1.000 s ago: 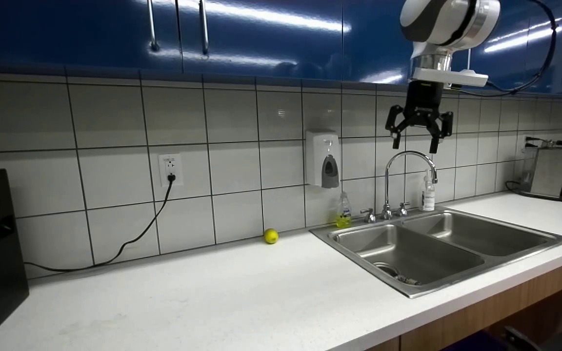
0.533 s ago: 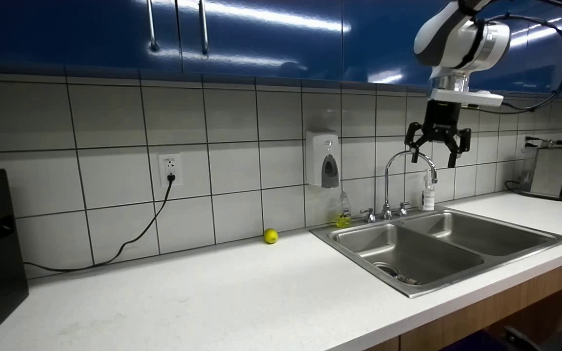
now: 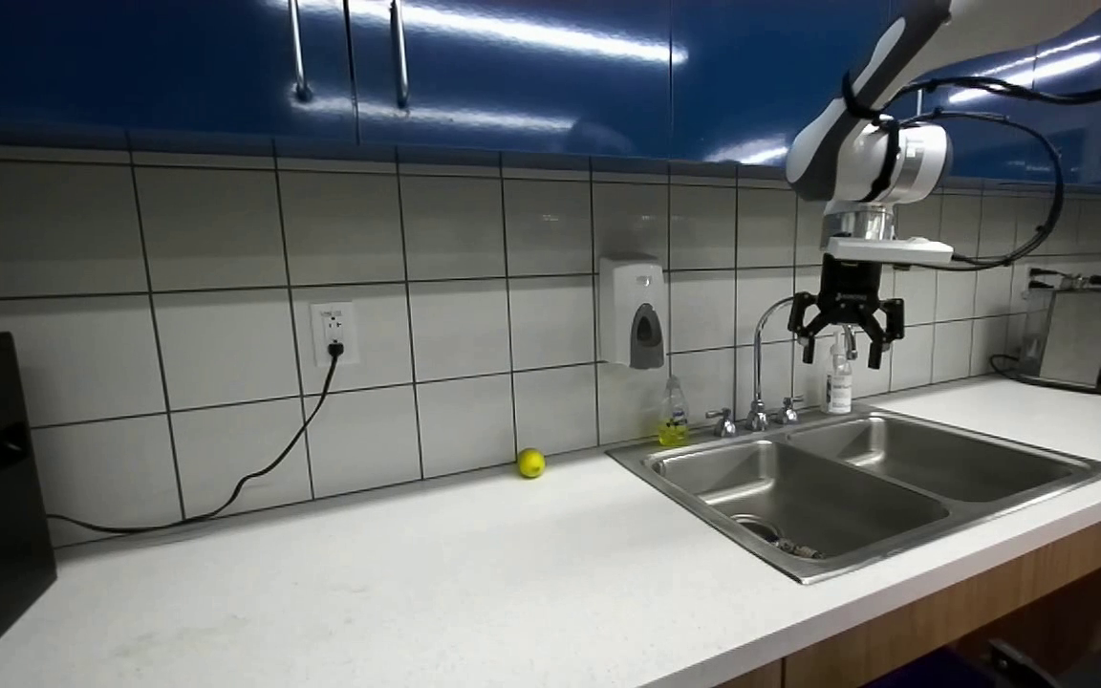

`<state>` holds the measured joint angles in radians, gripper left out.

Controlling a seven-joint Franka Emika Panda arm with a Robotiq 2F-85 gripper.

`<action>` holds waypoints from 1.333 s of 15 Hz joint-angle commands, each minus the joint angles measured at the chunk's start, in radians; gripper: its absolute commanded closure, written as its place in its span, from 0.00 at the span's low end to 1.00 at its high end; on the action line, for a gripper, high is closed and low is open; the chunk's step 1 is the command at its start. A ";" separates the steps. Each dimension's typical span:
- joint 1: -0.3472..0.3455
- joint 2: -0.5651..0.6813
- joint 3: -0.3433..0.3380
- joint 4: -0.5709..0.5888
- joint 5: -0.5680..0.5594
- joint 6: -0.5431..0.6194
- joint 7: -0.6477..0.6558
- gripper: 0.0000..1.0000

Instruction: Take the candy bar out of the sink

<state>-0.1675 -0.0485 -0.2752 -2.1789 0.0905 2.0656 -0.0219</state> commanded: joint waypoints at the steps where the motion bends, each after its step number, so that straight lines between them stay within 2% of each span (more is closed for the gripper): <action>1: -0.022 0.118 0.016 0.081 0.004 0.020 -0.042 0.00; 13: -0.074 0.348 0.028 0.165 0.015 0.101 -0.106 0.00; 20: -0.122 0.501 0.085 0.246 0.051 0.148 -0.236 0.00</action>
<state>-0.2455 0.3840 -0.2346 -1.9959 0.1192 2.2099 -0.1907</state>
